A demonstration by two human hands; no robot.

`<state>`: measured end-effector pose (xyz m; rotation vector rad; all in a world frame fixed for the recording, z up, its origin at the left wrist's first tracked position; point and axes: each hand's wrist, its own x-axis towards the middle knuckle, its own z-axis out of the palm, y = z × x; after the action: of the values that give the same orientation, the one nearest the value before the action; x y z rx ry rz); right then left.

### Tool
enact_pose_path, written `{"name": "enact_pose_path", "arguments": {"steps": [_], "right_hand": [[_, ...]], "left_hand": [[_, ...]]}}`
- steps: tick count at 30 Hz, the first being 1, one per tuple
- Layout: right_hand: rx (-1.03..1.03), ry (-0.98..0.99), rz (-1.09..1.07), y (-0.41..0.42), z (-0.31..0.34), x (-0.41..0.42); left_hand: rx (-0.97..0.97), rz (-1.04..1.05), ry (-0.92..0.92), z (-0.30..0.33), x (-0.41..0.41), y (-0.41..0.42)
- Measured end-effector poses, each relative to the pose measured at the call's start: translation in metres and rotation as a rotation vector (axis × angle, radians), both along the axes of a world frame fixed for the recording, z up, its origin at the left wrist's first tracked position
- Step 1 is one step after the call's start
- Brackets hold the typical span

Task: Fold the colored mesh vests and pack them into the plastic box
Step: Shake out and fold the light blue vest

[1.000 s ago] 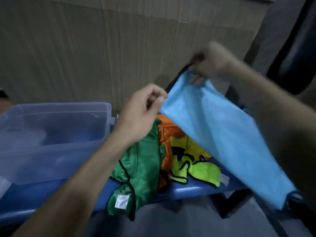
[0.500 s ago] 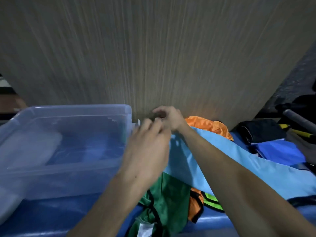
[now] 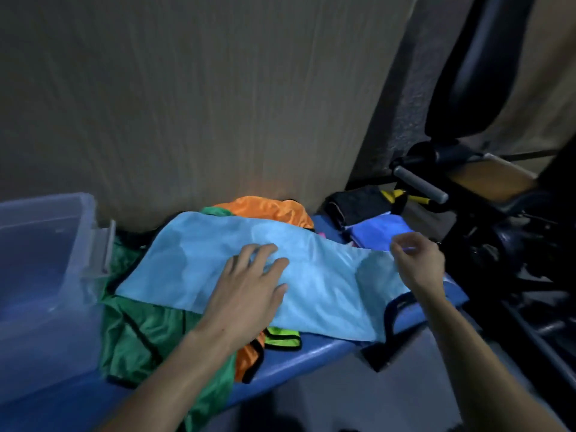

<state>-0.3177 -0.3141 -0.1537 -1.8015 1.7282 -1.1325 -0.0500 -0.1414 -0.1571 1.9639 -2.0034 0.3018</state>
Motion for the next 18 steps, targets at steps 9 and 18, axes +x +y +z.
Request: {"name": "enact_pose_path", "arguments": {"steps": [9, 18], "right_hand": [[0.368, 0.067, -0.24, -0.04, -0.036, -0.084], [0.319, 0.197, -0.219, -0.053, -0.026, -0.083]], "left_hand": [[-0.102, -0.109, -0.078, -0.027, -0.033, -0.023], [-0.033, -0.205, -0.159, -0.045, -0.047, -0.037]]}}
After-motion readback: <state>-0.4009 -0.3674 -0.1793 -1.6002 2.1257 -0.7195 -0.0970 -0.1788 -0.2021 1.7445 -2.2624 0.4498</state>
